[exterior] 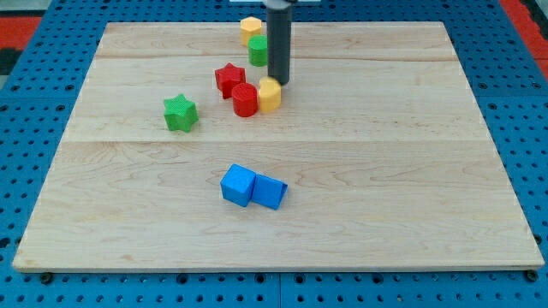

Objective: Push the yellow heart into the blue cube

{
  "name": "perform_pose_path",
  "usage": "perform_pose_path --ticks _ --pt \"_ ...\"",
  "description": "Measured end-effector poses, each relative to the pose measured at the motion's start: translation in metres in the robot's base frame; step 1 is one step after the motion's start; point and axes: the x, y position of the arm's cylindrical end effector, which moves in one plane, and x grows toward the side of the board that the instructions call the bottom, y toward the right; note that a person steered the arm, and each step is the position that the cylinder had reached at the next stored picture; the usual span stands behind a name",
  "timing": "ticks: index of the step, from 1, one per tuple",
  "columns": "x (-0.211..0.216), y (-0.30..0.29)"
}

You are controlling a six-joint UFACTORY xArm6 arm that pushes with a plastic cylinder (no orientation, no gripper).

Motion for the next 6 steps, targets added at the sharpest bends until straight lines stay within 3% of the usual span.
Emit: perform_pose_path --ticks 2,3,4,6 --pt "0.08 -0.014" --pt "0.067 -0.006" --pt "0.069 -0.044" --pt "0.116 -0.024"
